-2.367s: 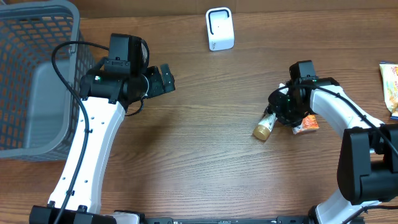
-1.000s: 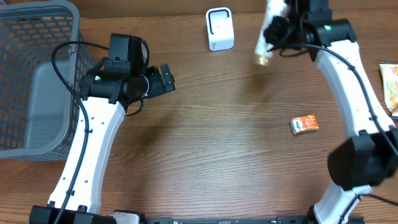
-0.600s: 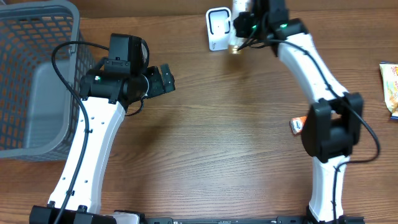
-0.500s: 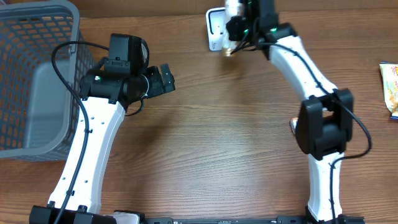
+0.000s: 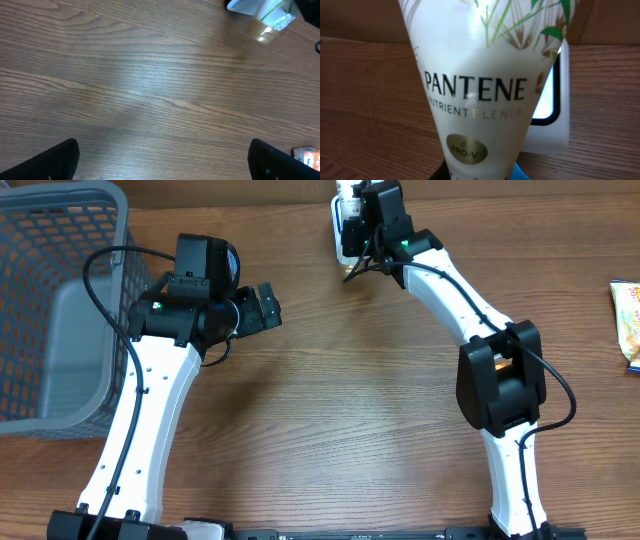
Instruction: Scan the item barcode
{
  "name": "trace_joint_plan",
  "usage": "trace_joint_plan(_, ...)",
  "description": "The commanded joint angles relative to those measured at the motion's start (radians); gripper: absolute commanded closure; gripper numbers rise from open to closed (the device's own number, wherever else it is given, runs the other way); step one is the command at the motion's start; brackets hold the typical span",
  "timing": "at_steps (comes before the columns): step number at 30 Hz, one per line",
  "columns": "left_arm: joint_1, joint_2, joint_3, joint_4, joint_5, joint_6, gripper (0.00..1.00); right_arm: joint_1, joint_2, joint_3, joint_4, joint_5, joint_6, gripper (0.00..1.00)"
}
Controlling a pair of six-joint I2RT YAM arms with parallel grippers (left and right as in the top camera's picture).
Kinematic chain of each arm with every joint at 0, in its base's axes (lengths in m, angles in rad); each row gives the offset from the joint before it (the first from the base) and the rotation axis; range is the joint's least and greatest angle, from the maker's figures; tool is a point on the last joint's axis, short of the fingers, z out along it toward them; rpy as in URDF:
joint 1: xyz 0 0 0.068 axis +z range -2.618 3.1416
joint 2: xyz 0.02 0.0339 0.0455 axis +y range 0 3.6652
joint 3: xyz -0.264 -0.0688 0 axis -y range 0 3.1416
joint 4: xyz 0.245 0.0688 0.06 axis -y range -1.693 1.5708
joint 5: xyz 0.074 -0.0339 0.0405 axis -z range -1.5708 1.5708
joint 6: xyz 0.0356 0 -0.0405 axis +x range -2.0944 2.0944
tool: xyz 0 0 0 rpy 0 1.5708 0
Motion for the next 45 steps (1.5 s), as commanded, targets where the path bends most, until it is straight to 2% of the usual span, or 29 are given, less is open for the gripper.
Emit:
trace_joint_plan(1, -0.002, 0.004, 0.003, 0.003, -0.010, 0.015, 0.00, -0.008, -0.011, 0.037, 0.021, 0.023, -0.006, 0.96)
trace_joint_plan(12, -0.002, 0.004, 0.003, 0.003, -0.010, 0.015, 0.00, -0.015, -0.008, 0.038, 0.006, 0.031, 0.016, 0.96)
trace_joint_plan(18, -0.002, 0.004, 0.003, 0.003, -0.010, 0.015, 0.00, -0.072, -0.080, 0.091, -0.114, 0.100, 0.106, 0.96)
trace_joint_plan(24, -0.002, 0.004, 0.003, 0.003, -0.010, 0.015, 0.00, -0.249, -0.224, 0.123, -0.258, 0.106, 0.160, 0.96)
trace_joint_plan(27, -0.002, 0.004, 0.003, 0.003, -0.010, 0.015, 0.00, -0.404, -0.283, 0.123, -0.369, 0.109, 0.172, 0.96)
trace_joint_plan(35, -0.002, 0.004, 0.003, 0.003, -0.010, 0.015, 0.00, -0.769, -0.256, 0.116, -0.603, 0.110, 0.287, 0.96)
trace_joint_plan(38, -0.002, 0.004, 0.003, 0.003, -0.010, 0.015, 0.00, -0.890, -0.240, 0.076, -0.603, 0.110, 0.287, 0.96)
trace_joint_plan(45, -0.002, 0.004, 0.003, 0.003, -0.010, 0.015, 0.00, -1.035, -0.236, 0.014, -0.467, 0.110, 0.286, 0.96)
